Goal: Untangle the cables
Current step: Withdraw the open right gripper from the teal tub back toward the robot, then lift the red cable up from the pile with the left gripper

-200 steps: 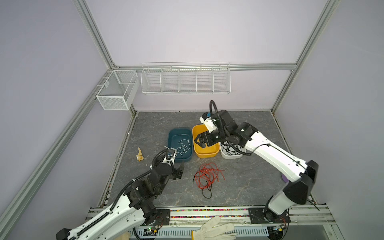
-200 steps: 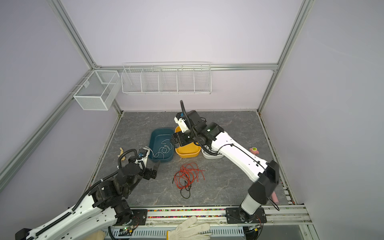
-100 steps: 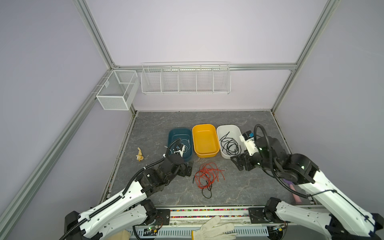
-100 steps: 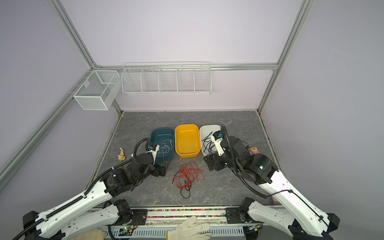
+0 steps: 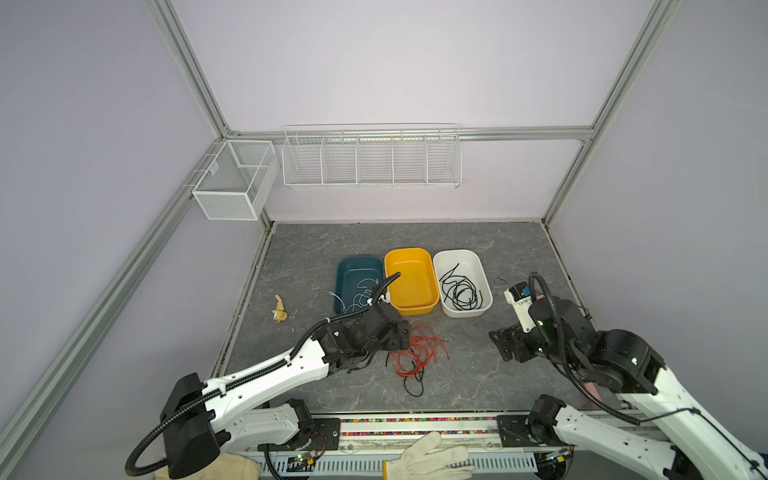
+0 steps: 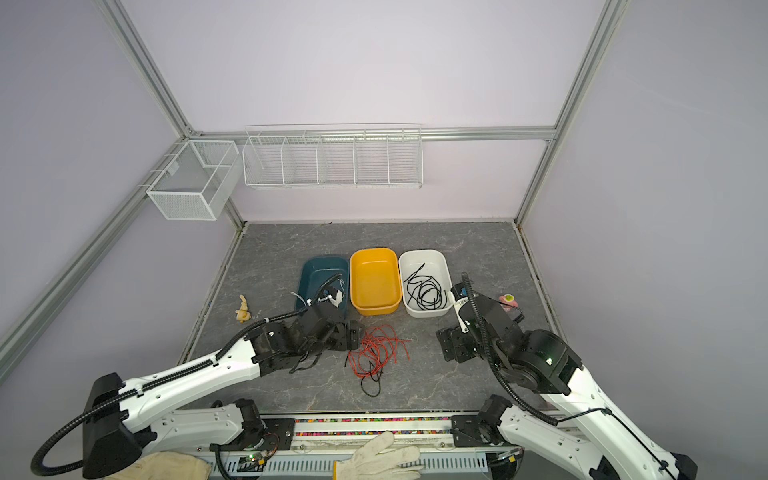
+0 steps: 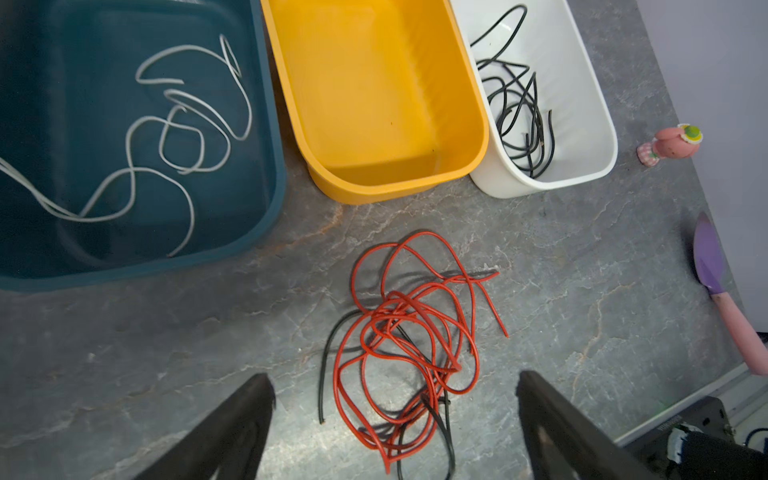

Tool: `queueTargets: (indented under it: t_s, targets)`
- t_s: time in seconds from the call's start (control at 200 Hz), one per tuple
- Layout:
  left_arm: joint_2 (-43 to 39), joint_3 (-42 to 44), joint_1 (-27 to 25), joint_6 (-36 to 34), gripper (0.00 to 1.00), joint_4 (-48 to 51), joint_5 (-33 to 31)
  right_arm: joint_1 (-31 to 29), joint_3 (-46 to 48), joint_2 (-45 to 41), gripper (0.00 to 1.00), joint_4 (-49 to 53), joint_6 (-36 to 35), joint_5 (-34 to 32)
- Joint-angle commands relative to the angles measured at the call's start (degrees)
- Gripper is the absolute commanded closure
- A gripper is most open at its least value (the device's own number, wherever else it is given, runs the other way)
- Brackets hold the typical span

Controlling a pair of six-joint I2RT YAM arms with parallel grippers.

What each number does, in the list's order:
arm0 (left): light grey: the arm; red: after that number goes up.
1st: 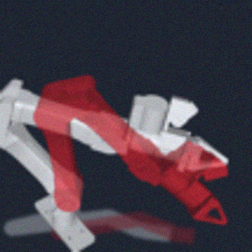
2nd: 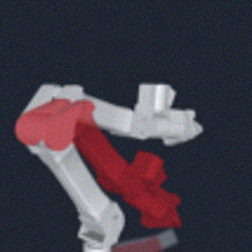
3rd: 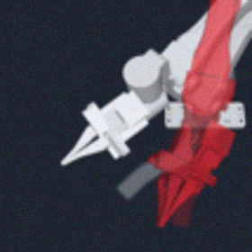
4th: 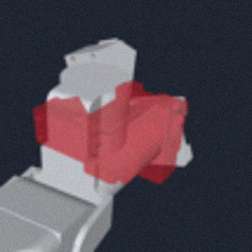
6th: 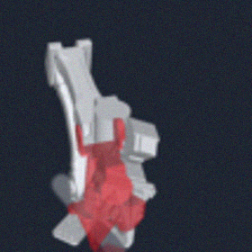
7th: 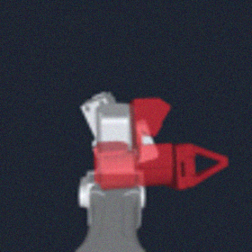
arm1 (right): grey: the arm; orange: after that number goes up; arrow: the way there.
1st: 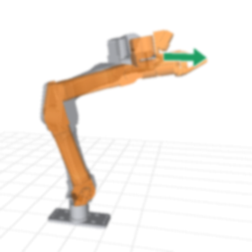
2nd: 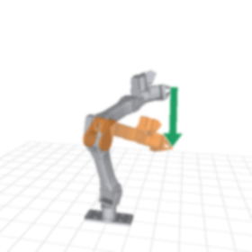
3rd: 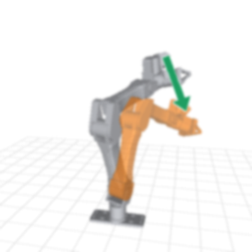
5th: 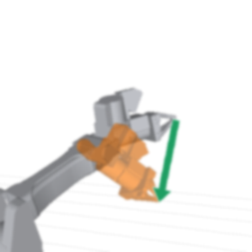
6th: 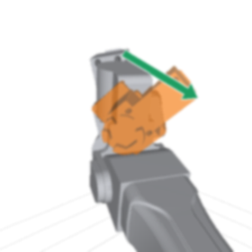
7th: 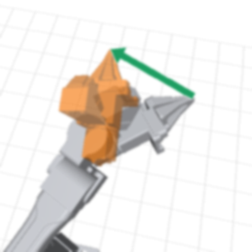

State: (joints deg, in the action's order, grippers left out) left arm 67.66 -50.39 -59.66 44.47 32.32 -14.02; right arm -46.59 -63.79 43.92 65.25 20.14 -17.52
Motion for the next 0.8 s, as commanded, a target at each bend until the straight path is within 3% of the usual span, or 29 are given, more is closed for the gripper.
queueTargets:
  t_s: [0.0,0.44,0.795]
  targets:
    - [3.24,-2.94,-0.17,5.57,0.11,1.52,1.99,-0.07,2.40,-1.49,0.12,-1.74,0.16,0.98]
    - [15.91,-7.30,-1.07,7.31,0.33,-1.86,4.73,0.00,7.49,-6.68,0.12,-5.82,0.31,3.47]
    - [22.73,-10.94,-1.03,5.47,0.71,-0.51,4.84,-0.02,8.40,-8.67,0.12,-7.08,-0.15,4.06]
